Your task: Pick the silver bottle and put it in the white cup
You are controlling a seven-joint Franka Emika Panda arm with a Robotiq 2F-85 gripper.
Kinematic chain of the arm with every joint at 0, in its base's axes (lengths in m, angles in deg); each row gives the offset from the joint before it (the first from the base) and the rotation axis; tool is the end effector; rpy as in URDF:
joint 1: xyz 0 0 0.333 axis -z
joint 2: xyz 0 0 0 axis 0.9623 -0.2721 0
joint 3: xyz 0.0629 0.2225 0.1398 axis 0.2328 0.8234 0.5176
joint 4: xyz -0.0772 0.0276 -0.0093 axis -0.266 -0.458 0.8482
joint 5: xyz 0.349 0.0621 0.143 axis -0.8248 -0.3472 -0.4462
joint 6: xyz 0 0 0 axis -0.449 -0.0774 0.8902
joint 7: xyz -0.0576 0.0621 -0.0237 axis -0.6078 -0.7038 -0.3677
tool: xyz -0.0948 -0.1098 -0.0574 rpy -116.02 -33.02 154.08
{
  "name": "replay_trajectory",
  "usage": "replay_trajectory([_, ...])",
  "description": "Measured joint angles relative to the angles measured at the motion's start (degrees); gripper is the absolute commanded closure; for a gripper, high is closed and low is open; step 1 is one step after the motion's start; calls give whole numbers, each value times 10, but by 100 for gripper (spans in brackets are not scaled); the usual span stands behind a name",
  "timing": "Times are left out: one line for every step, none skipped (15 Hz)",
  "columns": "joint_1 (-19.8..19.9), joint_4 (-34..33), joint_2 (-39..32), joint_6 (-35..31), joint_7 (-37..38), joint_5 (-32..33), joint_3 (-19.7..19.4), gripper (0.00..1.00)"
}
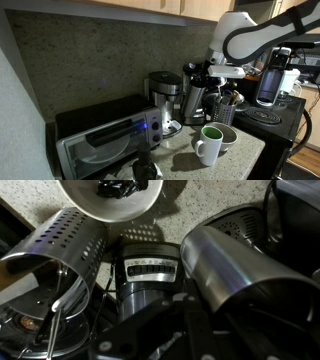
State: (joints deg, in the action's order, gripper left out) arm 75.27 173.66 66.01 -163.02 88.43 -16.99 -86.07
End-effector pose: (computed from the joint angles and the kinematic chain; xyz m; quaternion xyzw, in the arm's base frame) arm 0.5366 -0.0488 0.3622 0.9409 -0.3018 0.1535 0.0053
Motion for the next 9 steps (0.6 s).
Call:
replay_trajectory([0,1,11,11,-11,-8,3,98])
replay_trajectory([0,1,23,24,-28,-22,5,98])
replay_trajectory([0,1,35,39,-43,-32,6,98])
replay_trajectory([0,1,48,55,-58,-41,7,98])
replay_trajectory([1,1,60,74,-73,-47,7,98])
replay_trajectory([2,1,72,93,-84,-51,7,98])
replay_trajectory([5,1,82,113,-97,-56,7,98])
replay_trajectory([7,1,91,134,-112,-66,6,98])
replay_trajectory([9,0,98,155,-131,-76,4,98])
